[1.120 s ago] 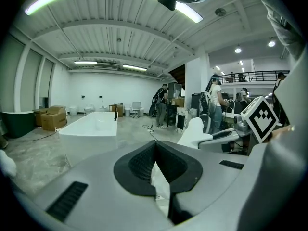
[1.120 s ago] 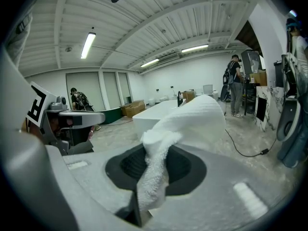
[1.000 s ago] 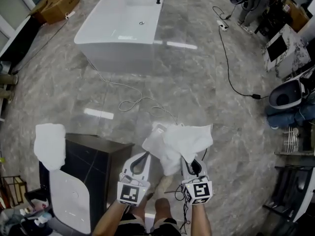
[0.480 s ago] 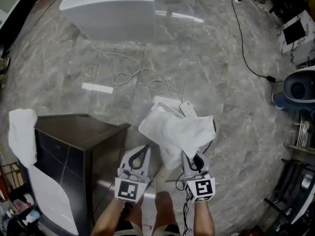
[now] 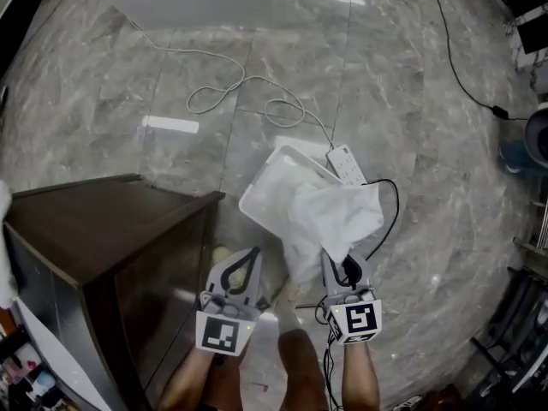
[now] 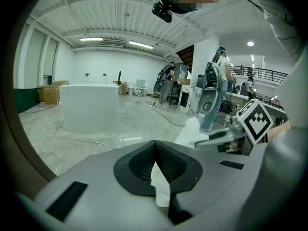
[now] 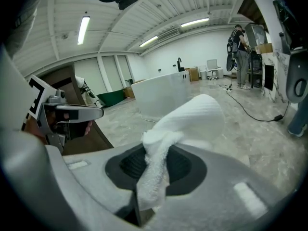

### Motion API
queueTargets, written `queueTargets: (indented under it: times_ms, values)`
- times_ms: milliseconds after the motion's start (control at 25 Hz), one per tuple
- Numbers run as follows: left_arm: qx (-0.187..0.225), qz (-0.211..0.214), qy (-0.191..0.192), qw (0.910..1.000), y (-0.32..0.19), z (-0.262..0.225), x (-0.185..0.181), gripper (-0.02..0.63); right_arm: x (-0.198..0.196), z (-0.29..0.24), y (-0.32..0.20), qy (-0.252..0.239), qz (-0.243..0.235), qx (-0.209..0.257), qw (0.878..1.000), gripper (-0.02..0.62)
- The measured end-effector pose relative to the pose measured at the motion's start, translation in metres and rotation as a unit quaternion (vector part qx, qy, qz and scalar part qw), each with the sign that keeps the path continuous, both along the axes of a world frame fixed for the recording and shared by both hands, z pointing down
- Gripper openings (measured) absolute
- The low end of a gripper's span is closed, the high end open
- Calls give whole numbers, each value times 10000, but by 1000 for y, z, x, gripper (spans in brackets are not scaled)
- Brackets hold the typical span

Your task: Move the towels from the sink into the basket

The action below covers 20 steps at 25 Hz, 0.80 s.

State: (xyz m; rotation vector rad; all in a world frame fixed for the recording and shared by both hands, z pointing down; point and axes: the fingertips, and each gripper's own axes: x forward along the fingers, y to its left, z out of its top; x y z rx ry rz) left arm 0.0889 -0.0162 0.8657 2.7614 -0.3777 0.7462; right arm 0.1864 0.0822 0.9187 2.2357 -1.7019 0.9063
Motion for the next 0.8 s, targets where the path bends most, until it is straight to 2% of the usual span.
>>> queueTargets:
  times_ms: [360, 560, 640, 720, 800]
  values:
    - [72, -50, -188, 9998, 1, 67, -12, 9, -5, 80, -3, -146, -111, -106, 9998, 100]
    - [120, 2, -195, 9997, 1, 84, -10, 9, -3, 118, -3, -518, 51, -415, 9978, 128]
    - [203, 139, -178, 9995, 2, 85, -7, 8, -3, 125, -2, -602, 159, -563, 9965, 183]
    - [130, 137, -193, 9996, 2, 87, -6, 9, -4, 129, -2, -593, 224, -614, 9961, 296]
    - [26, 94, -225, 9997, 2, 88, -6, 8, -5, 129, -3, -577, 258, -609, 9961, 336]
